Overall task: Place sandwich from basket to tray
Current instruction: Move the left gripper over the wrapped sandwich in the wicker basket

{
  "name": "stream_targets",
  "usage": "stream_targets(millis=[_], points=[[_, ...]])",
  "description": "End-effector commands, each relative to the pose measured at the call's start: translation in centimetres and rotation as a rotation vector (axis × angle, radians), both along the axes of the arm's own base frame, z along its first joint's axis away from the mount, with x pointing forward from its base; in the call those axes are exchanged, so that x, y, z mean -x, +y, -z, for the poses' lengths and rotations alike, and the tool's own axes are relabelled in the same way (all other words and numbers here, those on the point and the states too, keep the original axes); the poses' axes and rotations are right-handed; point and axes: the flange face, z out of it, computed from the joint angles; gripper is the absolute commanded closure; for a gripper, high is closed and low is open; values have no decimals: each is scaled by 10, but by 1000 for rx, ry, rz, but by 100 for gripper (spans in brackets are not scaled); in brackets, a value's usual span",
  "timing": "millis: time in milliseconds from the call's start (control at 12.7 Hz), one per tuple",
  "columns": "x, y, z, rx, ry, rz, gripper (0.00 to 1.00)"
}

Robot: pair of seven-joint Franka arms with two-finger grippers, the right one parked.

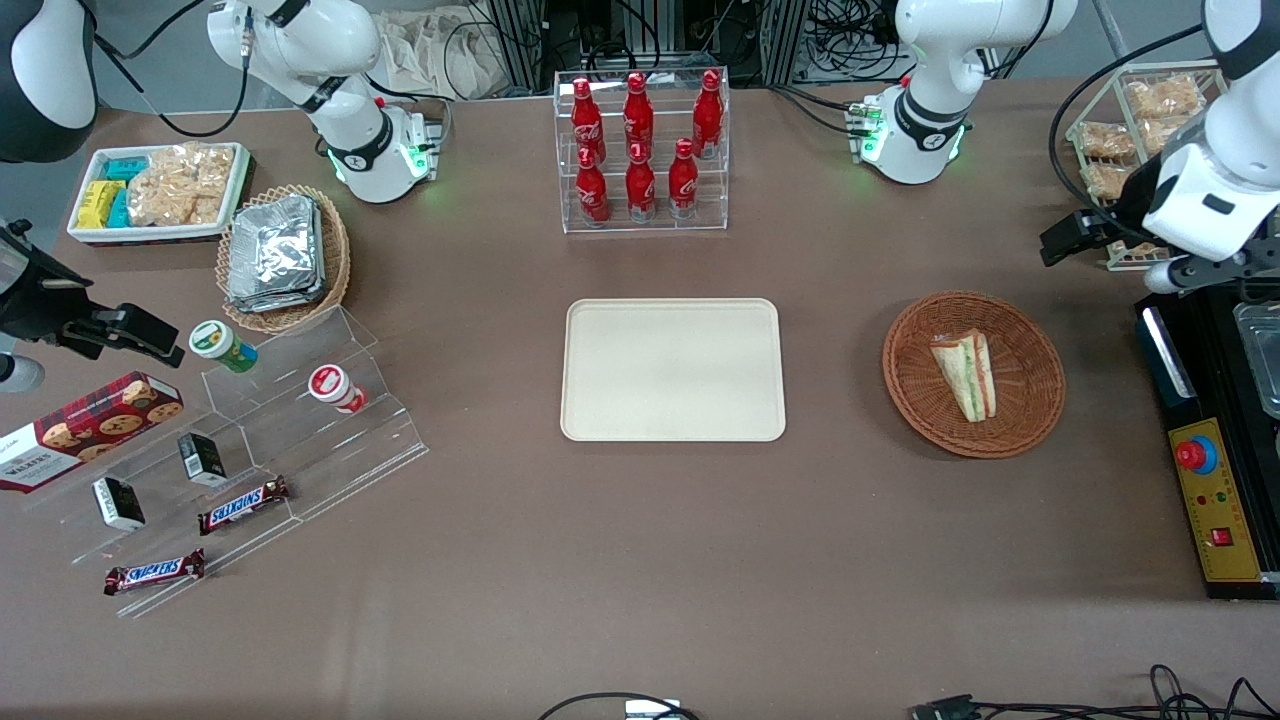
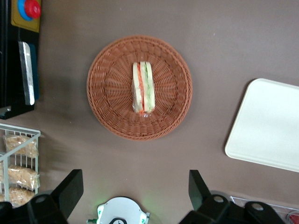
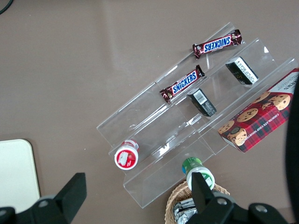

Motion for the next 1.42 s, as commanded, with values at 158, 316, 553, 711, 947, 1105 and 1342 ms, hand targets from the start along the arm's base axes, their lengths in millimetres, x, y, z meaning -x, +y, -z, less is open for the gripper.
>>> stream_targets(millis=[158,316,553,711,947,1105,1342], points=[[-4,1,-6,-27,36,-4,0],[-4,1,-6,-26,37,3,0],[-4,2,26,-35,86,0,0],[-1,2,71,-35,80,1,0],[4,7,153,-52,33,10,0],[2,11,213,-132,-6,-2,0],[-4,4,265,-151,40,-84,0]])
